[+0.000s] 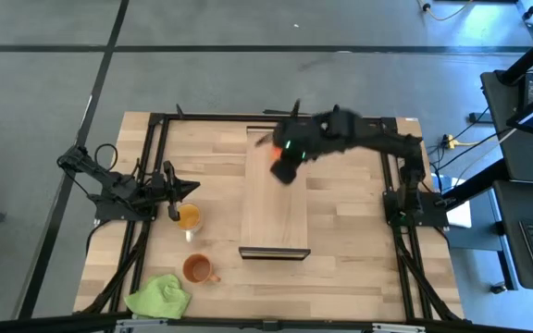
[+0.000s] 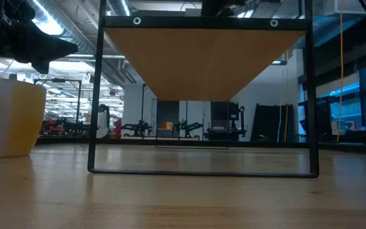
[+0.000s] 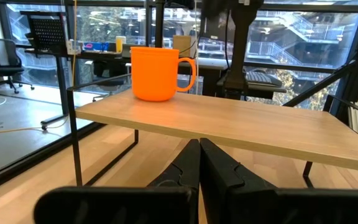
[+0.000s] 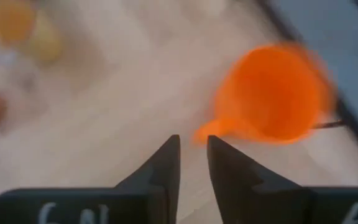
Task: Stack small to large cups/mugs on shelf
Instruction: Adjust the orange mug on the shelf
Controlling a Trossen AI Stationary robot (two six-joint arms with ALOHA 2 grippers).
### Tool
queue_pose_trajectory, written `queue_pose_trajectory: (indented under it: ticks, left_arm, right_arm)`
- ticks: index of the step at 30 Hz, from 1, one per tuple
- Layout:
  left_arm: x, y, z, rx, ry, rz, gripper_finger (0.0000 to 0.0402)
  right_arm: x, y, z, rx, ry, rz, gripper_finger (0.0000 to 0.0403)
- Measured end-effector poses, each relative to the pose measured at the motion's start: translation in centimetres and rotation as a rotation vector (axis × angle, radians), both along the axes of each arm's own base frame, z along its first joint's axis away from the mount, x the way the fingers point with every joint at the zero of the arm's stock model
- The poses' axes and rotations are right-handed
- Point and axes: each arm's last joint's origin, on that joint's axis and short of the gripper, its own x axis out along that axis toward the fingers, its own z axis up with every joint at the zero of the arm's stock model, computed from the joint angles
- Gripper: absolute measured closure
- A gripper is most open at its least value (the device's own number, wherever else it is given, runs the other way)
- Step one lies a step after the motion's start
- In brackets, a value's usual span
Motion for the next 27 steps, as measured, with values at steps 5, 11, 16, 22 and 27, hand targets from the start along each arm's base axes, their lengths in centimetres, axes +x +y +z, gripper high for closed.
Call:
queue_pose_trajectory:
  ticks: [5, 11, 16, 22, 27]
  left_arm:
    - [0.0, 0.0, 0.0, 0.0, 0.0, 0.0, 0.0401]
    - [0.0, 0.0, 0.0, 0.0, 0.0, 0.0, 0.0401]
    - [0.0, 0.0, 0.0, 0.0, 0.0, 0.0, 0.0401]
    - [0.0, 0.0, 0.0, 0.0, 0.0, 0.0, 0.0401]
    - [0.0, 0.0, 0.0, 0.0, 0.0, 0.0, 0.0401]
  right_arm:
    - [-2.9, -6.4, 0.5, 0.047, 0.026, -0.267, 0.028]
    - [-3.5, -9.9, 0.8, 0.188, -0.067, -0.355, 0.0245]
    - [-2.3, -9.9, -0.9, 0.227, -0.003, -0.393, 0.024]
    - [-0.8, -10.1, -2.8, 0.243, 0.052, -0.41, 0.024]
    - [-0.2, -10.4, -3.8, 0.247, 0.087, -0.417, 0.024]
